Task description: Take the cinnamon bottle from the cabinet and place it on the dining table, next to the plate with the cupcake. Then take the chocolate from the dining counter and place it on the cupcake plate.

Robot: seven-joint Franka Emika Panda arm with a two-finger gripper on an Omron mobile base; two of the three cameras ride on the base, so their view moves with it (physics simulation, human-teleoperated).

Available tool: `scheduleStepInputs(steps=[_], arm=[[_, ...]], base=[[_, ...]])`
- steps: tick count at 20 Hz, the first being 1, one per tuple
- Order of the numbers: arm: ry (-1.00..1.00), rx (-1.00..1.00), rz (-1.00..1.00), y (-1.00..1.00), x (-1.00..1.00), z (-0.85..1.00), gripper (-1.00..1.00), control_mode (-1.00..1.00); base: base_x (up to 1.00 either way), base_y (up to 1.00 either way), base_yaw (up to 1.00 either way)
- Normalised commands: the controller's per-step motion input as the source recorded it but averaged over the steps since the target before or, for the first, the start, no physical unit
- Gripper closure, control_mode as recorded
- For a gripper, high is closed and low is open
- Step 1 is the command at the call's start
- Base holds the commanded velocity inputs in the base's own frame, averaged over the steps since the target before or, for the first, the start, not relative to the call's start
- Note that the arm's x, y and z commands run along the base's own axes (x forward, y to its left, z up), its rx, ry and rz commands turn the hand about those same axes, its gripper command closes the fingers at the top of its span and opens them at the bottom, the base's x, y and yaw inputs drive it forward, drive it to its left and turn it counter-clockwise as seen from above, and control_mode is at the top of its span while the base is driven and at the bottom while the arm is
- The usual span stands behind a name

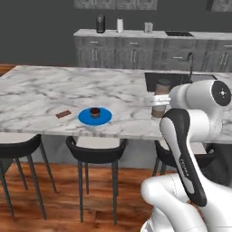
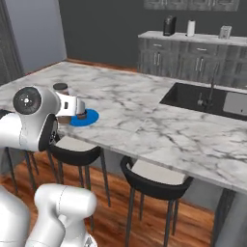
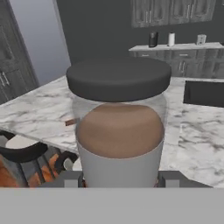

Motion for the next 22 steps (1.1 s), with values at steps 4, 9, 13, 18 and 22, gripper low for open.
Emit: scheduleStepInputs(steps=[4, 9, 13, 18, 22], arm=[[0.0, 0.0, 0.0, 0.0, 0.0, 0.0, 1.0, 1.0], [0.0, 0.0, 0.0, 0.0, 0.0, 0.0, 1.0, 1.0], [0.0, 0.0, 0.0, 0.0, 0.0, 0.0, 1.0, 1.0], [0.0, 0.0, 0.0, 0.0, 0.0, 0.0, 1.0, 1.0], [0.0, 0.0, 0.0, 0.0, 0.0, 0.0, 1.0, 1.0]], base=[[0.65, 1.0, -0.3], [0.51, 0.88, -0.28], [0.47, 0.3, -0.27], [0.7, 0.21, -0.27], [0.6, 0.34, -0.09]])
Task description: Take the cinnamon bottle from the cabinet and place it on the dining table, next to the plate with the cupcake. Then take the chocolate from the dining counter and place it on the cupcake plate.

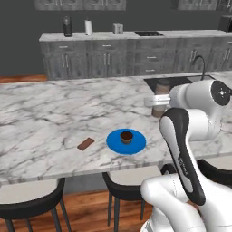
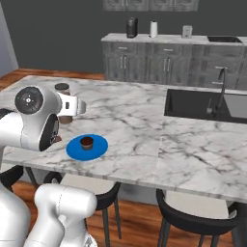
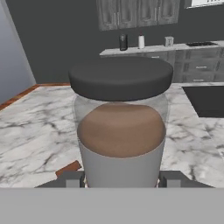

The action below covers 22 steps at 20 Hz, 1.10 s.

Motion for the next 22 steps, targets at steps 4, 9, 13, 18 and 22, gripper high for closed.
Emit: scheduleStepInputs(steps=[4, 9, 13, 18, 22], arm=[[0.0, 0.0, 0.0, 0.0, 0.0, 0.0, 1.0, 1.0], [0.0, 0.0, 0.0, 0.0, 0.0, 0.0, 1.0, 1.0], [0.0, 0.0, 0.0, 0.0, 0.0, 0.0, 1.0, 1.0], [0.02, 0.0, 0.14, -0.39, 0.79, -0.45, 1.0, -1.0], [0.02, 0.0, 0.46, -0.71, 0.55, -0.74, 1.0, -1.0]], base=[[0.53, 0.18, -0.03], [0.59, 0.0, -0.01], [0.56, -0.21, 0.0], [0.0, 0.0, 0.0], [0.0, 0.0, 0.0]])
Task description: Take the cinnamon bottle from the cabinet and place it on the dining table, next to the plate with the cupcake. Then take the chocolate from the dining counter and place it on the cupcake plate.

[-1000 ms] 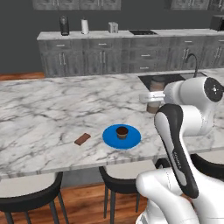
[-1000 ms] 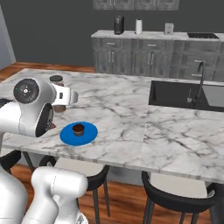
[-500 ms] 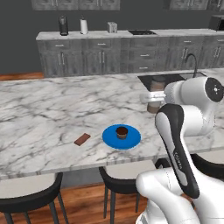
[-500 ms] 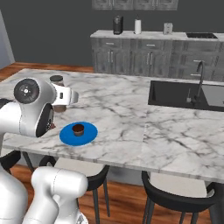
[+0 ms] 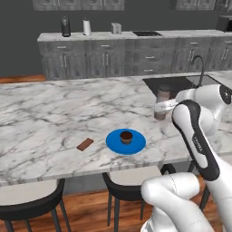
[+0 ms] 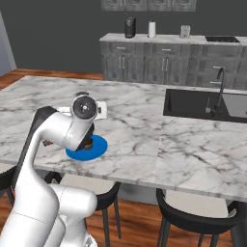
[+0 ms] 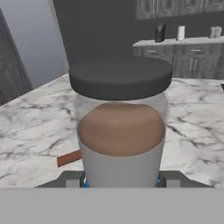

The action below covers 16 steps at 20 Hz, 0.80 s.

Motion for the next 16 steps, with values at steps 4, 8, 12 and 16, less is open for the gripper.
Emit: scheduleStepInputs(steps=[4, 8, 12, 16], arm=[[0.0, 0.0, 0.44, -0.38, 0.58, -0.75, 1.0, -1.0], [0.0, -0.08, 0.22, 0.0, 0.63, -0.69, 1.0, -1.0], [0.0, -0.11, 0.08, 0.0, 0.51, -0.61, 1.0, -1.0], [0.01, -0.05, 0.02, -0.34, 0.27, -0.36, 1.0, -1.0]], base=[[0.0, 0.0, 0.0], [0.0, 0.0, 0.0], [0.0, 0.0, 0.0], [0.0, 0.0, 0.0]])
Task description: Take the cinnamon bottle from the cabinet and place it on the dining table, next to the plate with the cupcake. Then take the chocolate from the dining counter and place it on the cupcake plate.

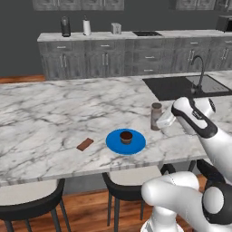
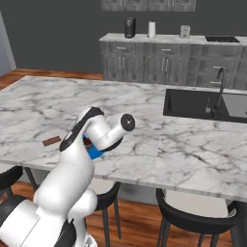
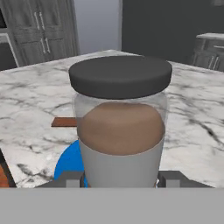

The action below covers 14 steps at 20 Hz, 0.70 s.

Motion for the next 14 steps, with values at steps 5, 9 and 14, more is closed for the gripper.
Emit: scheduleStepInputs(steps=[5, 9, 14], arm=[[0.01, 0.0, 0.05, -0.58, 0.02, -0.33, 1.0, -1.0], [0.0, -0.04, 0.05, -0.18, 0.02, -0.7, 1.0, -1.0], [0.0, -0.02, 0.0, 0.01, 0.26, -0.63, 1.0, -1.0]], base=[[0.0, 0.0, 0.0], [0.0, 0.0, 0.0], [0.0, 0.0, 0.0]])
